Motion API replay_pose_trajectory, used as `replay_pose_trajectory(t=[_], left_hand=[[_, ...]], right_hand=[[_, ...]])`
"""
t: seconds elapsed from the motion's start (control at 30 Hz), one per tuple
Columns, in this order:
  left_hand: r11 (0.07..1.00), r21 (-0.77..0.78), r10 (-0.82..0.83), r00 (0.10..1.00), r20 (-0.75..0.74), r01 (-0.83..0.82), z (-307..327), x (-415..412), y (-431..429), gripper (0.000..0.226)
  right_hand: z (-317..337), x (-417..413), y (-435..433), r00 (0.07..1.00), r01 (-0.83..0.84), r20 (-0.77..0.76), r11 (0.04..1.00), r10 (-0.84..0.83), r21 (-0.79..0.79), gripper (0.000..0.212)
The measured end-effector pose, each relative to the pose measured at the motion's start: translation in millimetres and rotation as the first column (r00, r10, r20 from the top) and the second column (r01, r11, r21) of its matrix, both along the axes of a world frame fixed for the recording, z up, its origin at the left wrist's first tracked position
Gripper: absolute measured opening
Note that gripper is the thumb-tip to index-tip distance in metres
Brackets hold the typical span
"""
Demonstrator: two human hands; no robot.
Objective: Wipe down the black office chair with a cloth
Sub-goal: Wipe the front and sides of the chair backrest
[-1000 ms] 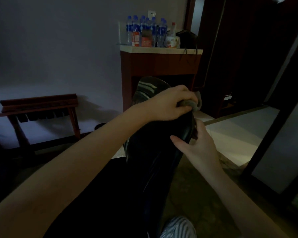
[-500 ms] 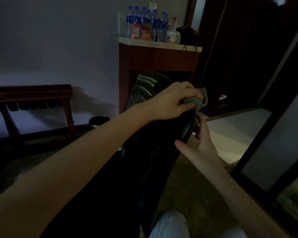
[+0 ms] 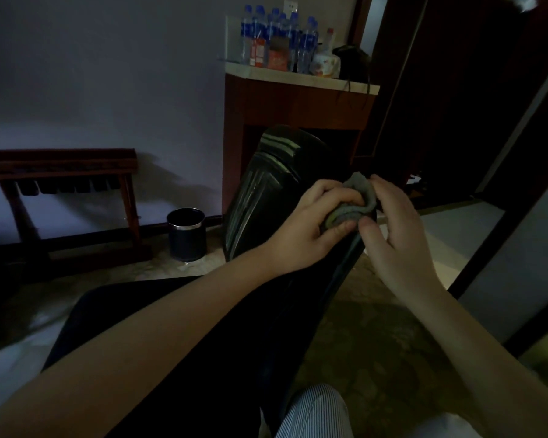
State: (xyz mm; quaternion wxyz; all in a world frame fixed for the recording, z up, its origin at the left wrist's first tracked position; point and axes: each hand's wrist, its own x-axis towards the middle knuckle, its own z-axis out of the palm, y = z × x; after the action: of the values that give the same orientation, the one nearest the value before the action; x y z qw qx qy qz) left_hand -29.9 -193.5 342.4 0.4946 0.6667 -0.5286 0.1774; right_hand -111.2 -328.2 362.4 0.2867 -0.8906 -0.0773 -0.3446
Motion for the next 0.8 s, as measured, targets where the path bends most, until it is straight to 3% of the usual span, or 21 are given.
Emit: replay_pose_trajectory(t=[0.13,0.3,0.4,0.5,0.63,0.73,0.8], left_hand=[[0.993,-0.059,0.097,0.994,-0.046,-0.099,-7,10,-5,0.027],[0.949,-0.066,0.290,0.935,-0.206,-0.309,-15,41,-14,0.032],[0.915,-0.025,0.378,0.876,-0.301,-0.403,-20,64,-16,0.033],[0.883,0.035,0.459,0.844,-0.279,-0.468,-19,80,-19,0.040],[0.821,0.135,0.570,0.782,-0.252,-0.555,-13,106,-19,0.036],[0.762,0.182,0.648,0.734,-0.204,-0.622,-9,116,-21,0.036],[0.738,0.197,0.674,0.718,-0.173,-0.646,-8,120,-24,0.035]], right_hand=[[25,12,-1,0.992,0.077,-0.087,0.979,-0.095,-0.190,0.054],[61,46,0,0.950,-0.024,-0.294,0.913,-0.106,-0.407,0.043],[77,76,2,0.898,-0.036,-0.378,0.818,-0.225,-0.574,0.046],[83,106,7,0.822,-0.055,-0.432,0.704,-0.371,-0.708,0.057],[79,129,16,0.739,-0.112,-0.534,0.708,-0.410,-0.698,0.064],[78,130,15,0.746,-0.123,-0.571,0.772,-0.343,-0.624,0.062],[77,127,13,0.759,-0.136,-0.554,0.750,-0.341,-0.647,0.060]])
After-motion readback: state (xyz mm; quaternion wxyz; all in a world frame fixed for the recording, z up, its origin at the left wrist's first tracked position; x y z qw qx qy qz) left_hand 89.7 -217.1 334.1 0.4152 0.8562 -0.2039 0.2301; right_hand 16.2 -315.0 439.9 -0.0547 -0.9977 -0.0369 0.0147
